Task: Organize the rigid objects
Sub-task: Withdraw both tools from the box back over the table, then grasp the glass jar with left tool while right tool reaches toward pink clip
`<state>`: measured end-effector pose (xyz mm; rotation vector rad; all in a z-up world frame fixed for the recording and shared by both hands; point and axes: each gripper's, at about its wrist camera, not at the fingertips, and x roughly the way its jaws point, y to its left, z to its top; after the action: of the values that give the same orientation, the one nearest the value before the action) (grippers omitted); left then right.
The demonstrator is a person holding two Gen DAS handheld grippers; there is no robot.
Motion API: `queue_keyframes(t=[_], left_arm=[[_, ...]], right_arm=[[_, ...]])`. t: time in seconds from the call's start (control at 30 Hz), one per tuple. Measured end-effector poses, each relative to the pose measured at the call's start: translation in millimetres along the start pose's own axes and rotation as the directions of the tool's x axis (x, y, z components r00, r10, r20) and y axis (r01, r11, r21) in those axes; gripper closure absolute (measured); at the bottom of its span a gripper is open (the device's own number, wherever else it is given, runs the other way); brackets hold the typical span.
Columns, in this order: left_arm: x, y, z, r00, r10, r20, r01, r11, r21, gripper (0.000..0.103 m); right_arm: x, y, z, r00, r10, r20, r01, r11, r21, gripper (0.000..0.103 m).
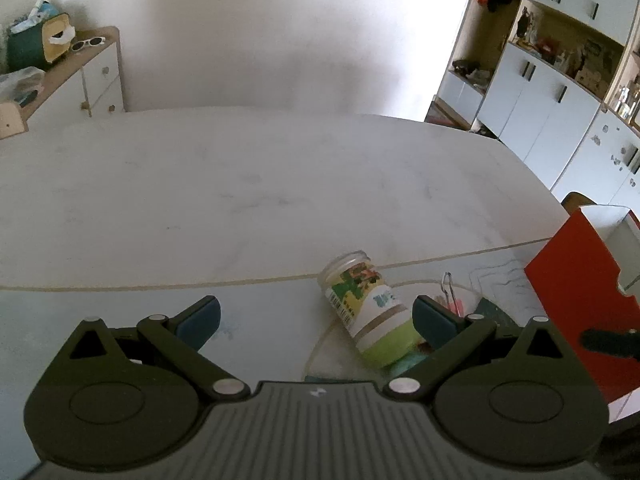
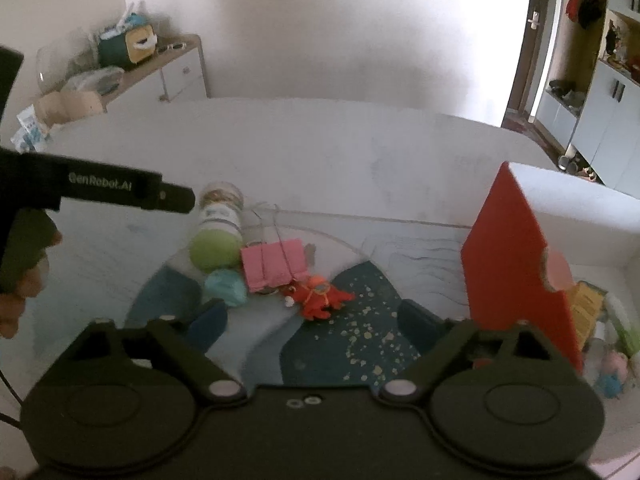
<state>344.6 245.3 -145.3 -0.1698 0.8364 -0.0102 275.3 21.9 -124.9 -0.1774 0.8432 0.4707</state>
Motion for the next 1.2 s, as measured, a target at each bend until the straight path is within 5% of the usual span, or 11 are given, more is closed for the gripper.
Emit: queue_keyframes(t=[0.6,1.03,1.2], left_arm=[[54,-4,8,0.997,0.047,-0.068,-0.052,0.997,-0.062,0.000],[68,-7,7,0.997,0.019,-0.080,-0.028,0.993,-0.111,0.002],[68,-8,4,0.997,-0.008,-0.072,0.000,0.994,-0.107,0.015]], right_arm=[[46,-6,2,0.997,0.026,-0.072,-0.029,0.999,-0.044,0.032],[59,-4,5,0.998,0.017,-0.068,-0.020,0.999,-0.034,0.045],[58,0,3,0.998,0.010,-0.056,-0.013,0.998,-0.055,0.049]])
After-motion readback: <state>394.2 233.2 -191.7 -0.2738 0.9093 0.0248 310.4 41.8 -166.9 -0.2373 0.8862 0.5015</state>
